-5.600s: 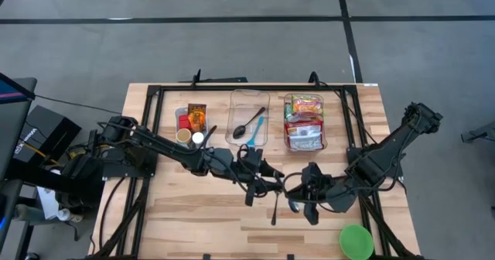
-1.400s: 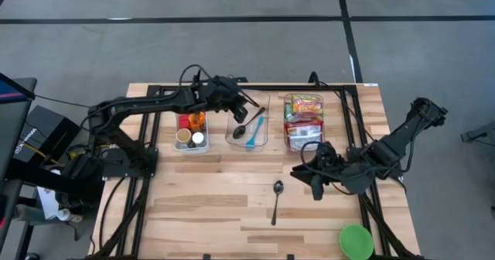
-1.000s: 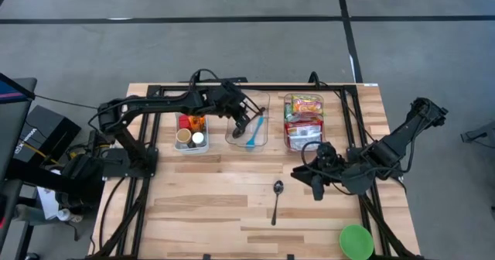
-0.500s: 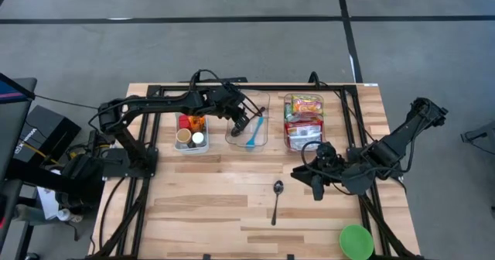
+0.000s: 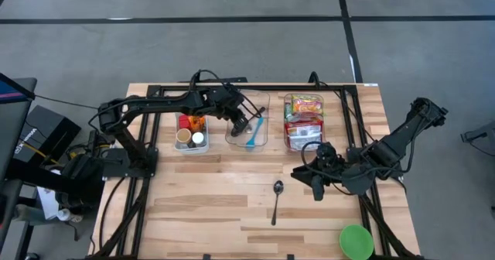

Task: Pick & Place Food Item
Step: Put the silver spoon into the left transparent bin, then put the black spoon into the left transparent bin

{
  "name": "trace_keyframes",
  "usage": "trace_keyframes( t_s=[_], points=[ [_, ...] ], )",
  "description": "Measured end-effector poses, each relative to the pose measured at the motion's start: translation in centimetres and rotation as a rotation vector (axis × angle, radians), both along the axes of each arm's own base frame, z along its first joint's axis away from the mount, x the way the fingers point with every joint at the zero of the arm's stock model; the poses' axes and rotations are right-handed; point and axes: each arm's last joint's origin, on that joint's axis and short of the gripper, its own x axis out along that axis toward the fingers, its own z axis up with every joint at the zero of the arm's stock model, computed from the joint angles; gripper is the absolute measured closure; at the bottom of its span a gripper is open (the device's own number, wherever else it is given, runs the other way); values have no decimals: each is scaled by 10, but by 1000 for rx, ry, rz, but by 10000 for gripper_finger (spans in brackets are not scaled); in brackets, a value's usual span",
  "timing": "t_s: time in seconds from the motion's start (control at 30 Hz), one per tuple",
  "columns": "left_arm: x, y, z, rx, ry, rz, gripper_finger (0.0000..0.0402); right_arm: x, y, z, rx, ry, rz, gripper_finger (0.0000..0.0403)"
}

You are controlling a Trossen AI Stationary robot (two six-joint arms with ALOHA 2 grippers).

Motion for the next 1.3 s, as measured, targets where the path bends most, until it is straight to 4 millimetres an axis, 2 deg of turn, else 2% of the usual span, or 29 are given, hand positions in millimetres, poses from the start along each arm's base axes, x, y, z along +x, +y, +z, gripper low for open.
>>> trace_keyframes(
  t_s=[0.3,0.7,0.87,1.07,1.17,1.3],
  points=[
    [1,0,1,7,-10,-3,312,0,0,0,-2,0,1,296],
    [8,3,9,139,-77,-86,311,0,0,0,-2,0,2,296],
    [6,1,6,90,-49,-106,311,0,0,0,-2,0,2,296],
    [-10,-8,7,-19,44,-194,311,0,0,0,-19,5,9,296],
    [-16,-13,16,15,57,-253,311,-1,-1,-2,-33,23,9,296],
    [-24,-20,38,29,-25,-315,311,-2,-2,-3,-48,42,7,296]
  ],
)
